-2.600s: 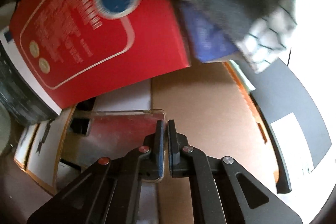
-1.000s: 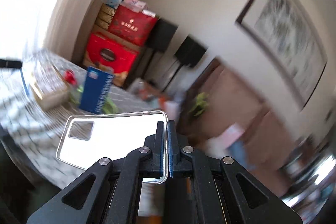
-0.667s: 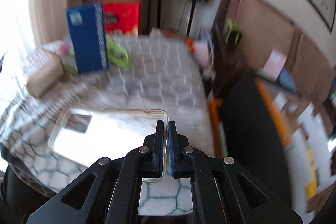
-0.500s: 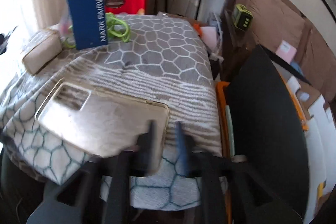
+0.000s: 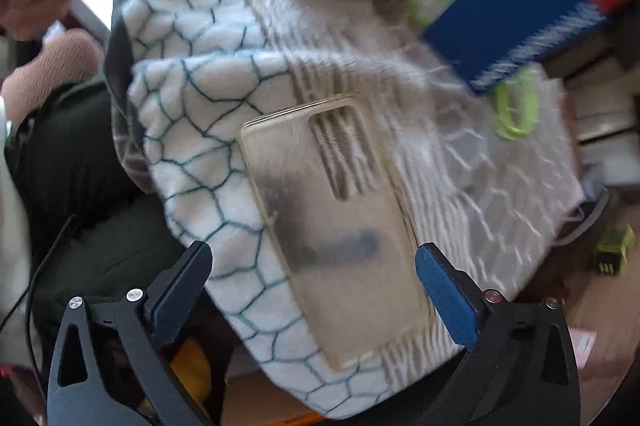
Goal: Organize objects
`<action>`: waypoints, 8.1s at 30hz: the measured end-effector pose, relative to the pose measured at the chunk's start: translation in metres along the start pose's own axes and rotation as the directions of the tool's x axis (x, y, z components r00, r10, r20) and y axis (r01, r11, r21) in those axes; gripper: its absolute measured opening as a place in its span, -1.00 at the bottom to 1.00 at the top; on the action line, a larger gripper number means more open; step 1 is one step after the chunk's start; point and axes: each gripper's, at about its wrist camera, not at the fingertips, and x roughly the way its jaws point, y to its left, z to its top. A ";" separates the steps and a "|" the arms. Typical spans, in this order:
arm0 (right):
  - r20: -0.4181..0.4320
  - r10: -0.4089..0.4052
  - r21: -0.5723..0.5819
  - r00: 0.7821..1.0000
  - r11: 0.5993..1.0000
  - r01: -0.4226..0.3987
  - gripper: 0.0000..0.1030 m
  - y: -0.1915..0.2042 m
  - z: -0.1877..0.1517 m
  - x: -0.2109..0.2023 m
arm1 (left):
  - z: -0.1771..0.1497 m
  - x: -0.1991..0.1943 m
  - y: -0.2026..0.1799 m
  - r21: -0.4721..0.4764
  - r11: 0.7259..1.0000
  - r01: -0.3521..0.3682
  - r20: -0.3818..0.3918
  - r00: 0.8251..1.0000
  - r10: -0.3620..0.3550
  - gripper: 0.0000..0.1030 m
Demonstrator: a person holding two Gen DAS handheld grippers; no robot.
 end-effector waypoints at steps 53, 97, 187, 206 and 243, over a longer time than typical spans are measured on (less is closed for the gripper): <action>0.390 -0.606 0.850 0.693 0.526 -0.019 0.67 0.015 -0.165 -0.140 | -0.032 -0.021 -0.072 0.184 0.983 -0.027 0.019 1.000 0.024 -0.14; 0.460 -0.751 0.878 0.473 0.463 -0.119 0.67 0.062 -0.265 -0.198 | -0.061 -0.027 -0.190 0.300 0.953 -0.034 0.070 0.997 0.014 -0.14; 0.324 -0.839 0.941 0.438 0.240 -0.237 0.66 0.045 -0.377 -0.226 | -0.035 -0.024 -0.358 0.442 0.882 0.165 0.140 0.958 -0.249 -0.14; 0.288 -0.845 0.949 0.451 0.188 -0.254 0.66 0.041 -0.395 -0.221 | -0.028 -0.027 -0.373 0.448 0.875 0.183 0.140 0.952 -0.271 -0.14; 0.129 -0.852 0.973 0.508 0.009 -0.232 0.66 0.028 -0.444 -0.202 | -0.061 0.023 -0.423 0.496 0.826 0.268 -0.057 0.959 -0.277 -0.14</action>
